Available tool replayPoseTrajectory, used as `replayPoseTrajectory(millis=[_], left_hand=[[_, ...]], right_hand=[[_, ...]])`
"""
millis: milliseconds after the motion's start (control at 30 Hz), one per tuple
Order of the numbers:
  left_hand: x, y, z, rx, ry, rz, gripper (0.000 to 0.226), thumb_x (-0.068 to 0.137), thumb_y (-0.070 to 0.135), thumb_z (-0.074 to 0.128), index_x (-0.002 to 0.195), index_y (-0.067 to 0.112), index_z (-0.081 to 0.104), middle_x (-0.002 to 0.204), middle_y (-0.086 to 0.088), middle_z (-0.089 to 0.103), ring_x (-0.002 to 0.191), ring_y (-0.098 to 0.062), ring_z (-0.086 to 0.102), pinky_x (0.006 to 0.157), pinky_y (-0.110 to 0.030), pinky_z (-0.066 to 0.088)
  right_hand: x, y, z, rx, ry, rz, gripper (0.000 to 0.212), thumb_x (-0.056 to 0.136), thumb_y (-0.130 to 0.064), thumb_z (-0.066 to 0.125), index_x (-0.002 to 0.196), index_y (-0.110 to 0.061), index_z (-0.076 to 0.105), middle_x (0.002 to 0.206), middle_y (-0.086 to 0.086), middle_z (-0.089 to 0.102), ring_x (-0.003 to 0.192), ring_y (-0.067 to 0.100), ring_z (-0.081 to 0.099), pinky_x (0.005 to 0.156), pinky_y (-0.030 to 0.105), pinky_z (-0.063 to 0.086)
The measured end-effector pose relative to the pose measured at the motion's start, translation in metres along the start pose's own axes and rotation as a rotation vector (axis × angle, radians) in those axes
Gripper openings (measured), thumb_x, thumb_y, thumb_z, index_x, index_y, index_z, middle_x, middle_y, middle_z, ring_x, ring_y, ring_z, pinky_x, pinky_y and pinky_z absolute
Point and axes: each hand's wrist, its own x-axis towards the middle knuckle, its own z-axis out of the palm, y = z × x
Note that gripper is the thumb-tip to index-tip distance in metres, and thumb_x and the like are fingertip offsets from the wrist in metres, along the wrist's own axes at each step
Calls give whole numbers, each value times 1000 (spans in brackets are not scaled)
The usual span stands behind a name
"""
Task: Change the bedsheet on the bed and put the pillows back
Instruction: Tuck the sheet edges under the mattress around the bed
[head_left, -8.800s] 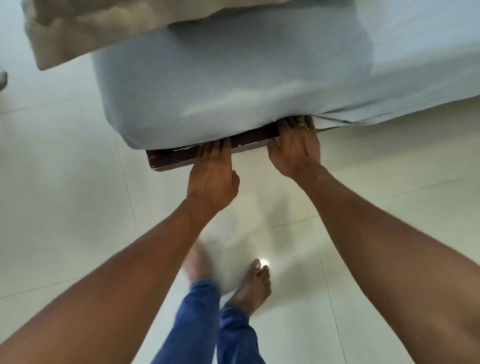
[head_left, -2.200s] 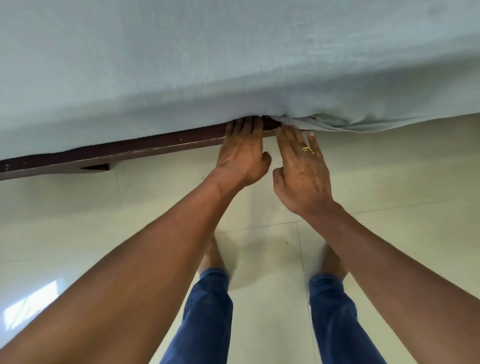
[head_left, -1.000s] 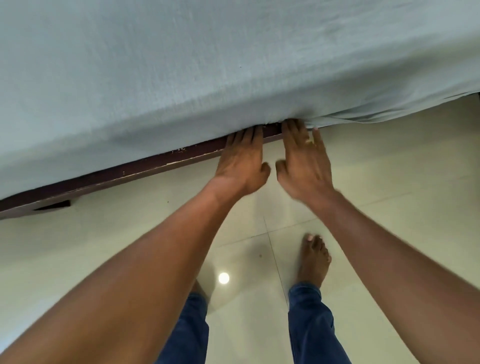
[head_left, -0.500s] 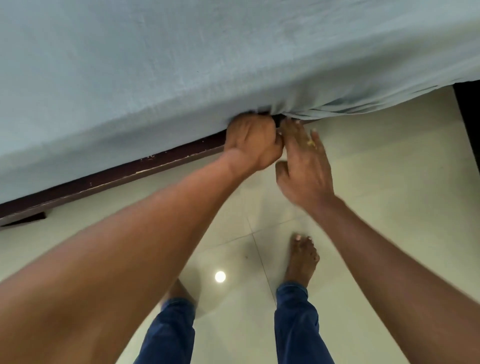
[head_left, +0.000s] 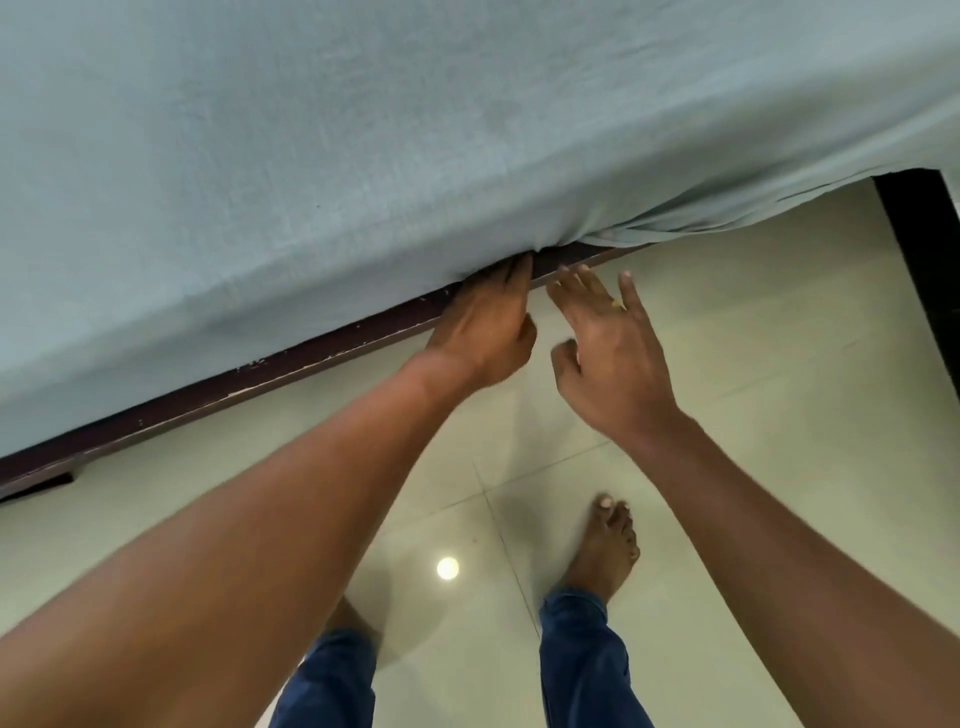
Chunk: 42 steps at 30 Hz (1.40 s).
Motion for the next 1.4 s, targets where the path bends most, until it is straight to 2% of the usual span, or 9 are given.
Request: replayPoseTrajectory(millis=[200,333,500,667,800,967,1133,1300,1400], left_hand=[[13,26,2,134,-22,-98,80,94,30,58,159,7,18,163,-13,28,149,-31,28,122,-39,22],[-12,40,1,58,105,-74,68,94,16,53,156,2,28,160,-17,35,147,-31,33,121,-36,27],[-28,55,17,20,89,65,71,92,9,51,157,0,24,164,-19,26,154,-29,20,127,-34,11],[83,85,23,52,-13,66,79,92,20,56,159,5,19,159,-18,34,144,-35,37,118,-43,34],[87,96,37,119,9,30,87,91,23,60,161,5,12,167,-15,19,154,-28,17,127,-38,12],[42,94,38,40,153,96,76,86,1,52,157,2,27,163,-17,28,154,-27,22,128,-37,14],[51,107,40,16,105,64,79,84,1,53,158,-1,23,164,-19,25,154,-29,20,127,-36,13],[149,153,51,99,66,-44,72,91,35,58,153,7,35,150,-14,49,135,-32,48,109,-42,41],[132,164,57,163,44,-37,84,89,27,61,159,4,19,164,-18,25,152,-32,22,126,-41,17]], right_hand=[[11,40,-8,-87,-9,71,70,86,-16,44,155,-5,36,162,13,37,153,28,29,126,54,18],[89,65,-9,-96,-16,269,34,92,-24,47,115,-20,72,115,7,74,120,27,61,126,52,13],[19,73,1,-98,-112,109,93,86,-15,61,163,-10,10,171,9,7,158,24,4,127,56,5],[-59,84,-18,32,-49,35,80,87,-11,45,162,-7,17,170,7,15,159,21,5,128,50,9],[-7,110,-23,-21,-58,39,82,85,-8,52,161,-4,20,169,12,18,158,26,13,128,52,12],[91,142,-14,-130,-84,90,67,79,-17,52,146,-10,46,151,10,49,144,31,40,124,59,17],[59,145,-27,-26,-39,31,85,78,-8,62,157,-8,30,163,10,33,155,24,23,128,52,7],[-4,167,-50,40,-5,22,80,84,-5,55,159,-3,26,166,12,27,157,24,17,127,51,14],[37,201,-54,-39,-26,45,83,83,-9,60,159,-6,26,166,12,29,155,27,22,126,53,16]])
